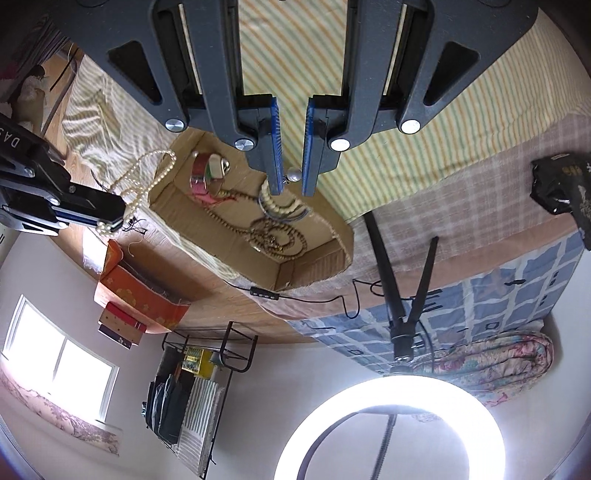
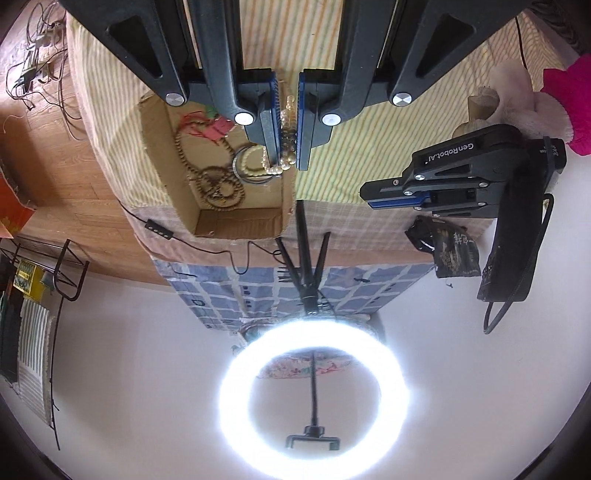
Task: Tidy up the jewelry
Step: 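Carry the pearl earring and pearl necklace into the box and open both grippers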
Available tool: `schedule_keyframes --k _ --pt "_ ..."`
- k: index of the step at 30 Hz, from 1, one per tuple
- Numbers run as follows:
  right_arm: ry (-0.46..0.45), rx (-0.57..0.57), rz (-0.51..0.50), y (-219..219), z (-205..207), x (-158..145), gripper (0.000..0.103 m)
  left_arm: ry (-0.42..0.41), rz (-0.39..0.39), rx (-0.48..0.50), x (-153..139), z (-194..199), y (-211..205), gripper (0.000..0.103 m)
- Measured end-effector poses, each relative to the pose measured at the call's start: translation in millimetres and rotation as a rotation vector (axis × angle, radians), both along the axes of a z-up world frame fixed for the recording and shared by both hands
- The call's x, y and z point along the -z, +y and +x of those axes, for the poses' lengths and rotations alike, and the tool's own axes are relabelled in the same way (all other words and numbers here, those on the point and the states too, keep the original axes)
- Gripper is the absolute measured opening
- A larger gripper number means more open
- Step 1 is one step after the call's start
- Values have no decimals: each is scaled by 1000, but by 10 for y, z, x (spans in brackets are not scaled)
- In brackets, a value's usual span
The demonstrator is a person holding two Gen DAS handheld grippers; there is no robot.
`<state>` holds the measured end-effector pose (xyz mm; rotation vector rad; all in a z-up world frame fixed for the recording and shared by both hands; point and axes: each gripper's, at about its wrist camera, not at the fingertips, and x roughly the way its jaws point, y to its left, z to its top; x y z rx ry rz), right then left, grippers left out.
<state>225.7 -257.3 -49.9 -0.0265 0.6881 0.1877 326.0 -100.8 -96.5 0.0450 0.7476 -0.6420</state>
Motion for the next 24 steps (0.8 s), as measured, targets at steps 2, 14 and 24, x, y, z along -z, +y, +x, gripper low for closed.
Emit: schedule_keyframes --k 2,14,24 --pt "-2 11 0 -93 30 -8 5 -3 -4 -5 -15 76 -79 8" --pt "20 53 -1 -487 274 128 5 -10 -1 -26 29 538 -435 8" --pt "56 54 -10 -615 395 284 5 -5 13 -46 174 794 -700 8"
